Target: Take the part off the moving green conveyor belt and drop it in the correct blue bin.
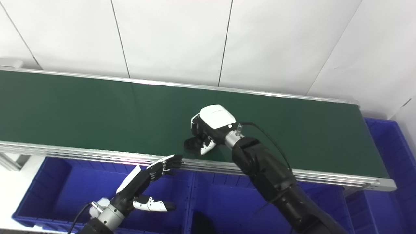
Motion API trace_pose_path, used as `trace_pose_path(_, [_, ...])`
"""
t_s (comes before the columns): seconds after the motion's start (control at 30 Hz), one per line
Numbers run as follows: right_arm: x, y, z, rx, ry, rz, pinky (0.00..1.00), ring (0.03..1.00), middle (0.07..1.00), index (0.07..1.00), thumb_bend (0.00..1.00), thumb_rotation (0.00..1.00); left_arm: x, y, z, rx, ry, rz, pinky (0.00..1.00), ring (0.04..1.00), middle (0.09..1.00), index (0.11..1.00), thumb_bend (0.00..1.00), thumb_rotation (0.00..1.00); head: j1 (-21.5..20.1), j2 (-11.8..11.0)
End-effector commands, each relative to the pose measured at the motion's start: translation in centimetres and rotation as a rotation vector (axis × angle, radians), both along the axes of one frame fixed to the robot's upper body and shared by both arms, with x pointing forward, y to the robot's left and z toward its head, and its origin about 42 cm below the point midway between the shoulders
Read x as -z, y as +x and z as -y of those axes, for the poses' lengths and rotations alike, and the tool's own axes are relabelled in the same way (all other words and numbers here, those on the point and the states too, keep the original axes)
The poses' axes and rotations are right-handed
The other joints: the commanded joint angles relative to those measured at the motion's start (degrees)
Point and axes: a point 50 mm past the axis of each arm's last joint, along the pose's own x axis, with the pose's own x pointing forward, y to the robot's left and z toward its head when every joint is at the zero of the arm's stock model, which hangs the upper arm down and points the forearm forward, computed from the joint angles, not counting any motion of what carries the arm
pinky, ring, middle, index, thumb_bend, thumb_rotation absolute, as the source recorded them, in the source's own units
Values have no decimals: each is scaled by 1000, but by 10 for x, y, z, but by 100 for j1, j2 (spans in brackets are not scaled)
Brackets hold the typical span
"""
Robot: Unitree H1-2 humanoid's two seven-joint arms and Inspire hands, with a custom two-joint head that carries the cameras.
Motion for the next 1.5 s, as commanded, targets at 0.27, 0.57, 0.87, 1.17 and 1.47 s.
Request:
trace_pose_path(0.27, [-13,1,-9,-58,-33,-13,339,422,443,541,515,0,-13,7,4,16,-29,65,757,841,865,872,727,409,18,-25])
trace_pose_path(0.57, [-59,-6,-20,-77,66,87,299,382,481,492,524,0,-13,7,3,18,-25,63,735,829,865,872,740,426,73,-17])
trace_pose_path(0.87, [-119,-23,-10,-8,172,207,253,324,477,491,528,0,-14,7,2,11,-17,68,722,820,873,872,739,438,96,14])
trace_pose_path(1.17, [-129,-41,29,83,219,239,250,305,475,490,529,0,-15,7,2,17,-19,75,730,826,866,872,733,422,120,63])
trace_pose_path(1.47, [-99,-68,66,157,258,209,275,326,476,489,529,0,-17,5,0,18,-19,73,777,848,870,875,723,422,143,158])
